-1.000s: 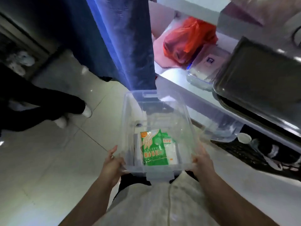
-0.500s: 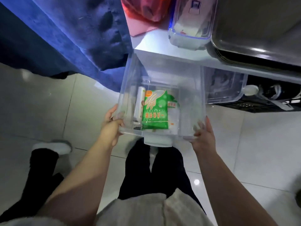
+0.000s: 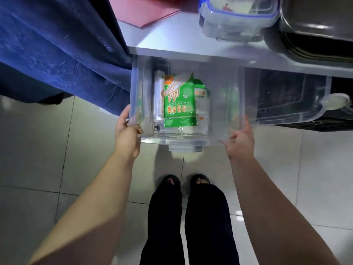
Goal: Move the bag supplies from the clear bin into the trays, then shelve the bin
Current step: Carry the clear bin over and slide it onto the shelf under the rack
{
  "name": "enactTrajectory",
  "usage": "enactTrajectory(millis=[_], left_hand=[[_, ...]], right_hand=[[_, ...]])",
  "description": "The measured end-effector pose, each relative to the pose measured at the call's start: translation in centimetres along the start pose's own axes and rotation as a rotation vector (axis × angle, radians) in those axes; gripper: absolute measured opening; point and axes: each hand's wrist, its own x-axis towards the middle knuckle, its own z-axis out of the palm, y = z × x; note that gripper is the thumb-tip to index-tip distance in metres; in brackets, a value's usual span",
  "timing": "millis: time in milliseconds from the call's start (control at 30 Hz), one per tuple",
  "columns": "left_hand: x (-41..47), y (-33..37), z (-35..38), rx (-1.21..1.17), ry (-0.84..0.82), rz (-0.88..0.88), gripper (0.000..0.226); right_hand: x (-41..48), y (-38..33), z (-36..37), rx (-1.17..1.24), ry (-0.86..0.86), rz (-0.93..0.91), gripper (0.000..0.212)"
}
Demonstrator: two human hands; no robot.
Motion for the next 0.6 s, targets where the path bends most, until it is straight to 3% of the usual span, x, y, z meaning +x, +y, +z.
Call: enactTrajectory(millis=[133,167,300,367,500,600], left_hand=[[-0.8,-0.7,1.2,-0.019,-0.028,-0.034,0.076],[-1.2,-1.0,1.3,-0.019,-0.036,-0.051,0.076],[-2.1,-1.3,2.5,0.005,-0.100,-0.100,0.074],[-1.8,-0.7,3.3,0.023,-0.120,-0.109,0.077],[-0.5,0.3,3.6,0.037,-0.110,-0.078,0.080],[0.1,0.5,2.8,-0.010,-0.081,-0.065,0.080]], right_hand=[[-0.8,-1.3,-2.5,-0.006,-0.105,-0.079,0.061],[-1.3,-1.5,-3.4,0.026,-0.099,-0.019,0.058],[-1.4,-1.8,-5.9,0.187,-0.100,-0.023,0.059],[-1.6,-1.8,-6.2,0.071,-0.008,-0.094,0.057],[-0.9,-2.0,-4.0,-0.167,-0.061,-0.165,0.062],[-0.2,-2.4,-2.6,-0.123,-0.116,-0.172,0.071]])
